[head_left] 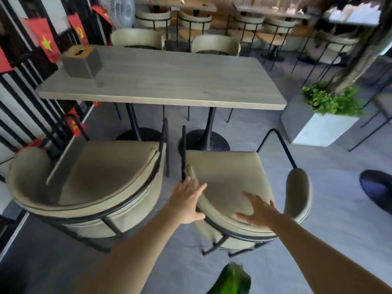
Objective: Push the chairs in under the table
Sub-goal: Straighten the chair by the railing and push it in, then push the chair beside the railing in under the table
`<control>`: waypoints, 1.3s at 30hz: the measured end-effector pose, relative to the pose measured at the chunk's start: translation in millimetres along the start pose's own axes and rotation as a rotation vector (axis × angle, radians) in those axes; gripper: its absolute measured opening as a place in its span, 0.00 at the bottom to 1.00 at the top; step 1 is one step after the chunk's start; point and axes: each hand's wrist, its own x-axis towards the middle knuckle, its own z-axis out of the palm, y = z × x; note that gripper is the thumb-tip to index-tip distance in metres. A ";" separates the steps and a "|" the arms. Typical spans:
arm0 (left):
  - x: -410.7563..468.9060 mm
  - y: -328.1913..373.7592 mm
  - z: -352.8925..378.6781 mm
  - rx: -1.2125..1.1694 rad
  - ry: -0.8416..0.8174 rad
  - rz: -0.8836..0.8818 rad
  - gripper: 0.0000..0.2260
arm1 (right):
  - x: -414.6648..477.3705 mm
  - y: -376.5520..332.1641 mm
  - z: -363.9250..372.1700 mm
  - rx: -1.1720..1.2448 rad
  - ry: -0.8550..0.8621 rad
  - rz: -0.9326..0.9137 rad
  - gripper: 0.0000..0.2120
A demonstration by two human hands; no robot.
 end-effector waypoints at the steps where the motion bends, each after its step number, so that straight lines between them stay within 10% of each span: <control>1: 9.9 22.3 6.7 -0.019 -0.021 0.038 0.39 | -4.7 21.1 0.2 -0.033 -0.056 0.012 0.51; 12: 58.5 101.9 59.7 0.243 -0.097 0.034 0.19 | 9.2 107.2 4.5 -0.487 0.061 0.009 0.16; 17: 57.6 97.9 53.1 0.227 -0.119 0.051 0.19 | 16.6 112.2 14.3 -0.210 0.092 0.140 0.18; 39: 75.5 57.9 32.6 0.193 -0.062 0.037 0.19 | 47.8 72.4 -6.3 -0.389 0.076 0.126 0.19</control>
